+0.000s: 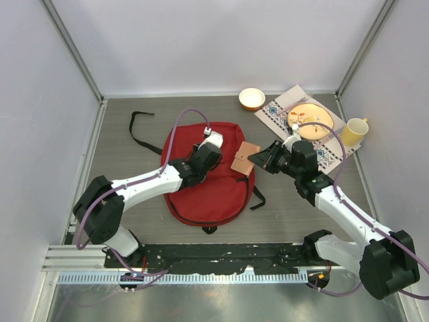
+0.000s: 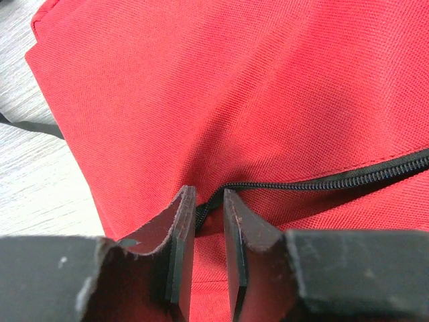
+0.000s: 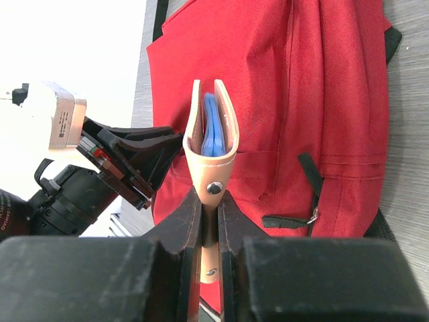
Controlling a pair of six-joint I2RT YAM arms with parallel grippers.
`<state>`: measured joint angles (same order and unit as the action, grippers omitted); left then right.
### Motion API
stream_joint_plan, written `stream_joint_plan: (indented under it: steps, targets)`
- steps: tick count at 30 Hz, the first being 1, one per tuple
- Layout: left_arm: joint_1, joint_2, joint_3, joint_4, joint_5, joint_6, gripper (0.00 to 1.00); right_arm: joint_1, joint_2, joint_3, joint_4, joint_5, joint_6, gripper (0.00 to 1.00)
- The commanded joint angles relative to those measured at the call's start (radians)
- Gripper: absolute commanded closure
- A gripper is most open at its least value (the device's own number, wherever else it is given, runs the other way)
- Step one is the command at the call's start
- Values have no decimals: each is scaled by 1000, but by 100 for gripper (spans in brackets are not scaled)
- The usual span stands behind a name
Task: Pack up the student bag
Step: Place the personal item in the student bag.
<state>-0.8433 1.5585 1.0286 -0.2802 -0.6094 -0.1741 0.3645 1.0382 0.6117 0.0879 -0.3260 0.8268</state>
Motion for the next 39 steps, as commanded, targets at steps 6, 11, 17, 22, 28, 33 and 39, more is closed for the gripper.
stream_joint_plan:
  steps: [6,11,17,22,28,33,39]
  targets:
    - [7,0,62,24,-43,12,94,2,-26,-21,90,-59,54,99]
    - [7,-3,120,-17,22,-21,100,17,-33,-50,131,-80,109,99]
    - [6,-5,195,-97,97,-117,100,85,6,-79,246,-116,221,99]
    - [7,11,263,-178,112,-189,100,172,85,-113,425,-120,328,99]
    - [6,2,291,-235,163,-320,100,255,224,-130,605,-85,446,99]
    - [7,-35,281,-254,155,-389,100,271,321,-164,765,-59,543,99]
    - [7,-63,281,-270,181,-450,100,271,425,-170,854,-30,616,99]
